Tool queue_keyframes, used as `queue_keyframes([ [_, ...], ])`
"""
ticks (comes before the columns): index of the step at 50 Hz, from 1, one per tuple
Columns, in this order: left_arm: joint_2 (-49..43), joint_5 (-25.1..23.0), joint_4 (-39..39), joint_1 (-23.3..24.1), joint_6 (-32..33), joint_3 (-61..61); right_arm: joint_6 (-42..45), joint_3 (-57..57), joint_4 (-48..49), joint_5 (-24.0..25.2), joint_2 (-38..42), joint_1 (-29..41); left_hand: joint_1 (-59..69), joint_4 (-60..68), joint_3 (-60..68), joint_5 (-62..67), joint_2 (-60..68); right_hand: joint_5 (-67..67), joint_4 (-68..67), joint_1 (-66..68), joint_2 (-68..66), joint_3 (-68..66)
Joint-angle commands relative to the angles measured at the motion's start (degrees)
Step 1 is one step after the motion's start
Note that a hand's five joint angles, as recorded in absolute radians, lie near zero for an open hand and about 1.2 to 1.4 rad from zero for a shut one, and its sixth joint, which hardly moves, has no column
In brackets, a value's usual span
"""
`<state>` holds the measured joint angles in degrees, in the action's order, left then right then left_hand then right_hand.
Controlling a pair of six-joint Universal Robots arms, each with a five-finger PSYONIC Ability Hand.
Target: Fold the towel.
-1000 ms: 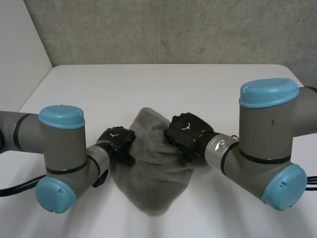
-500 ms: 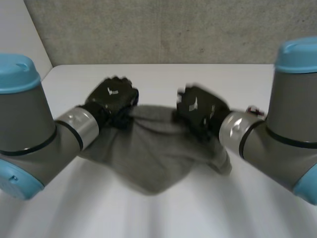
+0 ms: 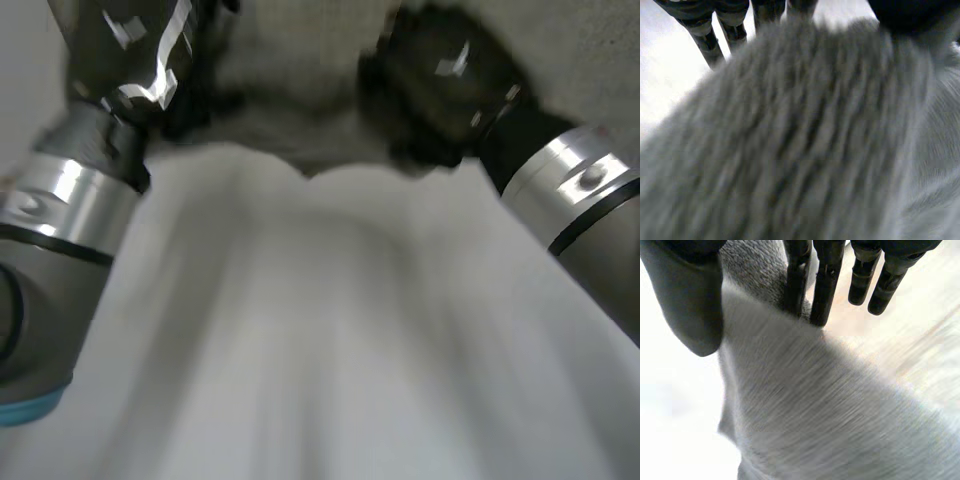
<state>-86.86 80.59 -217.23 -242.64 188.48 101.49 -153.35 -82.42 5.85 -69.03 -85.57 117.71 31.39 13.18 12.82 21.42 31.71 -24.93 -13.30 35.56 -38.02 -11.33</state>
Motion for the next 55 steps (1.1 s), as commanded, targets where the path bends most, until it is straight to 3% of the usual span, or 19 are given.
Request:
queue_keyframes([
  [1,-8.06,-0.87,16.14,-1.52,0.39,-1.20,16.31,7.71,-23.93,-0.23,8.31,0.94,-22.01,-3.18,-2.82,-21.42,-22.34,24.93,3.30,-35.56,38.02,1.33],
  [5,-12.27,-0.96,19.83,-1.96,0.48,-1.91,14.58,8.42,-23.08,-1.02,8.76,0.24,-22.01,-3.18,-2.82,-21.42,-22.34,24.93,3.30,-35.56,38.02,1.33],
  [16,-16.75,-0.79,19.66,-2.05,2.32,-7.52,4.20,8.42,-18.06,-4.71,9.46,0.06,-22.01,-3.18,-2.82,-21.42,-22.34,24.93,3.30,-35.56,38.02,1.33],
  [24,-24.85,-0.78,20.71,-1.96,6.28,-14.56,-0.02,9.39,-17.62,-8.23,18.07,0.15,-21.17,-3.18,-2.82,-21.21,-21.50,24.93,3.30,-35.56,38.02,1.33],
  [26,-28.80,-0.78,22.20,-1.96,8.04,-17.82,-4.31,10.61,-16.92,-8.75,23.32,0.23,-21.17,-3.18,-2.82,-21.21,-21.50,24.93,3.30,-35.56,38.02,1.33],
  [34,-42.32,-2.89,35.11,-2.75,14.45,-31.51,-14.51,11.76,-12.01,-8.84,32.65,-0.20,-21.51,-3.18,-2.82,-21.42,-21.83,24.93,3.30,-35.56,38.02,1.33],
  [45,-50.68,-3.77,35.83,-7.32,17.44,-36.97,-14.08,12.29,-10.15,-9.02,38.29,-0.03,-21.34,-3.18,-2.82,-21.38,-21.66,24.93,3.30,-35.56,38.02,1.33],
  [55,-52.71,-4.04,35.83,-7.85,18.06,-37.06,-10.92,13.17,-10.24,-9.20,40.40,0.06,-16.47,-3.18,-2.82,-16.51,-16.80,24.93,3.30,-35.56,38.02,1.33],
])
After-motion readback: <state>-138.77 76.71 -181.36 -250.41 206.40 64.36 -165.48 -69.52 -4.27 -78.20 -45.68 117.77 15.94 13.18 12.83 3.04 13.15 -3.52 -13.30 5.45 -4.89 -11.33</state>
